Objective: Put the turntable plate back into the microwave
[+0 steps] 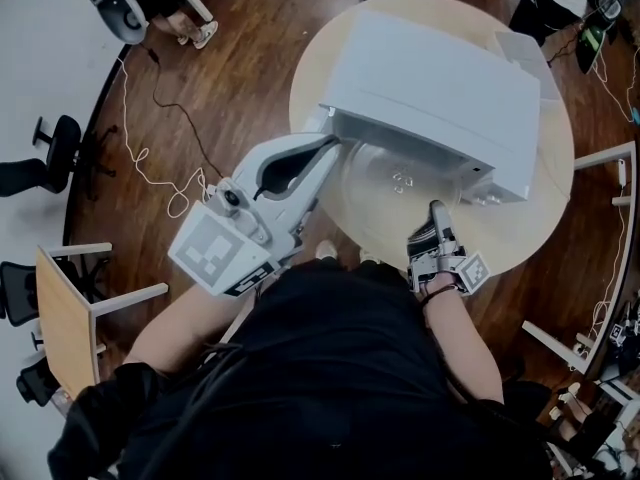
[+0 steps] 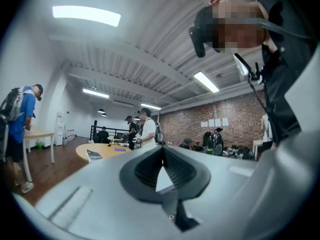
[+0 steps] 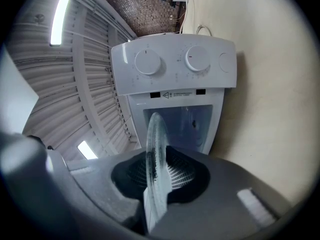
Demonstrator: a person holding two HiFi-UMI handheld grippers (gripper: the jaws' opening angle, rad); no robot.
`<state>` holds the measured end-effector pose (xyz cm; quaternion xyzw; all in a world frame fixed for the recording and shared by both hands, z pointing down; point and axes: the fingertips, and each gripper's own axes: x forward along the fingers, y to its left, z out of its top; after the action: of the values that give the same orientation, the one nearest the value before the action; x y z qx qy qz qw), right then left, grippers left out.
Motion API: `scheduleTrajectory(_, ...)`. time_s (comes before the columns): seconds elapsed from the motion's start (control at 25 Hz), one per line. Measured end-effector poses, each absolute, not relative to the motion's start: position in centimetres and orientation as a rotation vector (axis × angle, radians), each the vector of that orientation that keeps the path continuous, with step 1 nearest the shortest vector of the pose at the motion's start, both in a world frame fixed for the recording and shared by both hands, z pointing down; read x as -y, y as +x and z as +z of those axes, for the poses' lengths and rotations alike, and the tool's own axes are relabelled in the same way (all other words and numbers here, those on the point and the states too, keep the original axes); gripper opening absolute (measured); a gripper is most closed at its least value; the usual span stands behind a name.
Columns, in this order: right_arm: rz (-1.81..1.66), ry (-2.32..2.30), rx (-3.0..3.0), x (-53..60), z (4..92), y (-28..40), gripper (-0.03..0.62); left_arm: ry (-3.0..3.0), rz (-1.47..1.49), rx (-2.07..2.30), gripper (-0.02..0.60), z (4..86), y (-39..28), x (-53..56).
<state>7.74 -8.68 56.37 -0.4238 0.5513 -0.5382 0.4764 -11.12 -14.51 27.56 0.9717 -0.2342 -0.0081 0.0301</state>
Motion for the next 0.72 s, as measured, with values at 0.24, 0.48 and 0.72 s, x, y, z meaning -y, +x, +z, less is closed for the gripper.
scheduleTrajectory(0.24,-1.294,-1.045,-1.344,8.4,56.7,8.1,0.048,2.947,-0.029,0.719,0.005,28.4,-10.8,14.2)
scheduleTrajectory(0.48,-1.294,-1.055,-1.332,9.0,57.3,7.7,0.048,2.934,-0.040,0.728,0.005,28.3,-11.6,14.8)
scheduleTrajectory(0.72,-1.294,-1.063,-1.324,10.0,57.7,7.3,0.048,2.938,-0.018,0.716,0.005,28.8,-11.7,14.8)
